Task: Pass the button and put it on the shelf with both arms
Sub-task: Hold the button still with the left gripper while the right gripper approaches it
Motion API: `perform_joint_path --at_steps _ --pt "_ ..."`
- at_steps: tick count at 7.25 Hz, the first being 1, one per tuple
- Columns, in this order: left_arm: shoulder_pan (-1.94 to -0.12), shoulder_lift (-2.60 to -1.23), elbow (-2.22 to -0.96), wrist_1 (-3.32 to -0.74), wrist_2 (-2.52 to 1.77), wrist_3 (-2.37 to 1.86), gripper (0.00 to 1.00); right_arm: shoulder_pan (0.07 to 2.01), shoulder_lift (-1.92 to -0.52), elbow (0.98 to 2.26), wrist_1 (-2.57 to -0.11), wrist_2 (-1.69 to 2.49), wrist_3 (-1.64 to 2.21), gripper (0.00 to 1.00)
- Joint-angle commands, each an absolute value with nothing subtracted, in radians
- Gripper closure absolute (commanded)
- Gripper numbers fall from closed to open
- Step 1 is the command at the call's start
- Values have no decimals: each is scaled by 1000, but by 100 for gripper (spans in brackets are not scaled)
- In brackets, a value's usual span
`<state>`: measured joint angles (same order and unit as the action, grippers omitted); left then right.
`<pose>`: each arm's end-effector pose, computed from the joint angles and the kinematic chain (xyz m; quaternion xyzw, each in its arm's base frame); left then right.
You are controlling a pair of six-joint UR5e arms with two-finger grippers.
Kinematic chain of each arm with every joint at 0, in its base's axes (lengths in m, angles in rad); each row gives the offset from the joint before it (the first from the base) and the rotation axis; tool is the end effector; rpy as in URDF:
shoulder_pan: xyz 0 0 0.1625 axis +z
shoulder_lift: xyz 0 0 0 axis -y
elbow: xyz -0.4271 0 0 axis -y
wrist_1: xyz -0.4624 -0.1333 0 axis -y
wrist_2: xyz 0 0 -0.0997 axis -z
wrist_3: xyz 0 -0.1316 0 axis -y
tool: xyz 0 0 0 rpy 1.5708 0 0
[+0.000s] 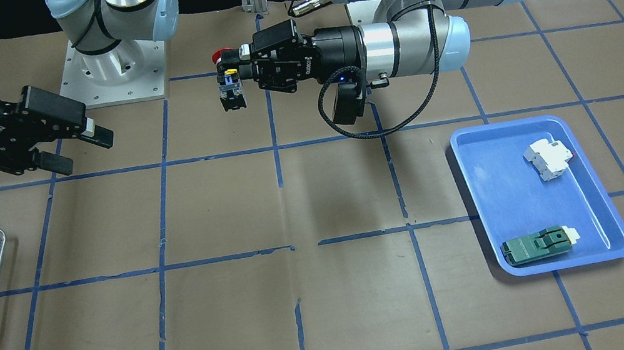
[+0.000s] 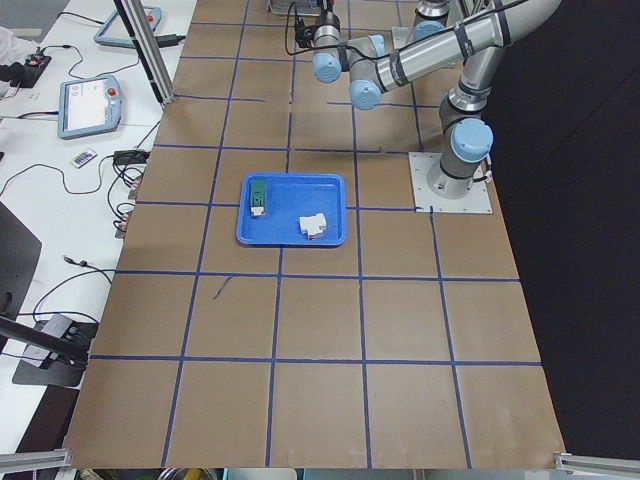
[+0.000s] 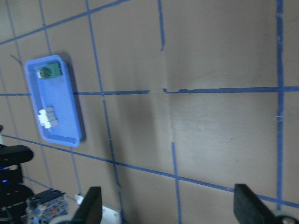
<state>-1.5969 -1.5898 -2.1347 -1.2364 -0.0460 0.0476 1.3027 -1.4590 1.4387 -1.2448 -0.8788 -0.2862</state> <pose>-0.2775 -0.4852 0.3163 0.0643 -0.6882 -0.0779 0.7185 0.0573 -0.6116 0.4697 0.0432 0.9302 0.0461 0.3616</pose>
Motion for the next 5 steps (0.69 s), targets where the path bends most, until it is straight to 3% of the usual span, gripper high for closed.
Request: perform_joint_path --at_steps 1,5 --pt "-1597 -1589 -2135 -1235 -46 48 100 1278 -1453 1511 -1149 -546 -409 0" --pt "-1597 -1591 -2135 -1232 -46 48 100 1348 -1454 1656 -1160 -397 -411 0"
